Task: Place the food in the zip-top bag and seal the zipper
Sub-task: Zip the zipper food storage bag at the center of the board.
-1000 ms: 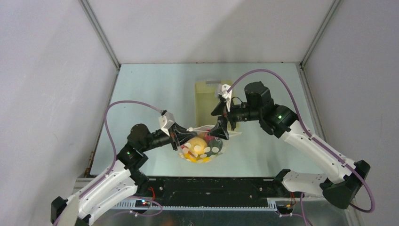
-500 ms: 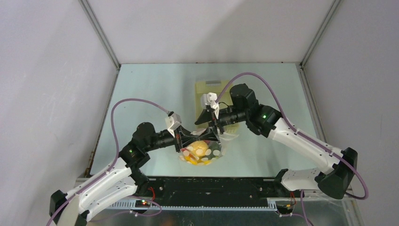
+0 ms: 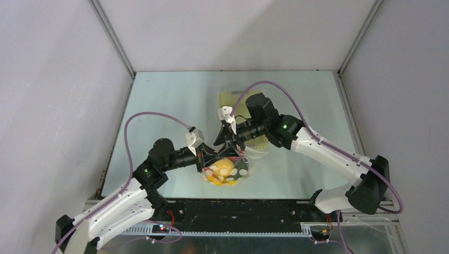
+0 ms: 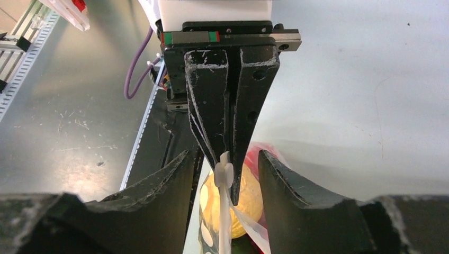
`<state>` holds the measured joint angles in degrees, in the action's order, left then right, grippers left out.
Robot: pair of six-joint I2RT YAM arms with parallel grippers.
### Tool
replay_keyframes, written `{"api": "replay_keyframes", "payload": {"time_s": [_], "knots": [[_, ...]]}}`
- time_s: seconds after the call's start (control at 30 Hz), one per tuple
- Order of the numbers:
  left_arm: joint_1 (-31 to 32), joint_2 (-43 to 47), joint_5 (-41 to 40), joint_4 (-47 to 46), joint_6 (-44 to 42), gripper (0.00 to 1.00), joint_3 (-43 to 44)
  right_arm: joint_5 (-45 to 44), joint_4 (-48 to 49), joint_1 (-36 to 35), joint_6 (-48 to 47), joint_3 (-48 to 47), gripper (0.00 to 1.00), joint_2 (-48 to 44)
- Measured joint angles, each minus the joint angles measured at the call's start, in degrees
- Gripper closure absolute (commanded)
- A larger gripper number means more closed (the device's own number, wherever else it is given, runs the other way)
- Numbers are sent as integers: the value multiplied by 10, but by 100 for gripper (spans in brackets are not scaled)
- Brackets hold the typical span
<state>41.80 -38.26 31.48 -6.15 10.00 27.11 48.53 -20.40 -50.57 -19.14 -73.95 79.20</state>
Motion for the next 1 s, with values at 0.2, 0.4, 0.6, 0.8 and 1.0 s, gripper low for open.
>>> {"api": "replay_keyframes", "payload": {"time_s": [0.2,0.4,0.6,0.8,1.0], "knots": [[1,11,-3,2,0,100,0,0,-19,-4,-7,-3,58,0],[1,13,-4,3,0,100,0,0,-25,-7,-11,-4,65,1],[1,13,-5,3,0,100,0,0,-25,-11,-14,-4,78,1],[1,23,-3,6,0,100,0,-2,-27,-12,-23,-5,88,1],[1,39,-3,5,1,100,-3,-14,-30,-13,-26,-10,90,1]]}}
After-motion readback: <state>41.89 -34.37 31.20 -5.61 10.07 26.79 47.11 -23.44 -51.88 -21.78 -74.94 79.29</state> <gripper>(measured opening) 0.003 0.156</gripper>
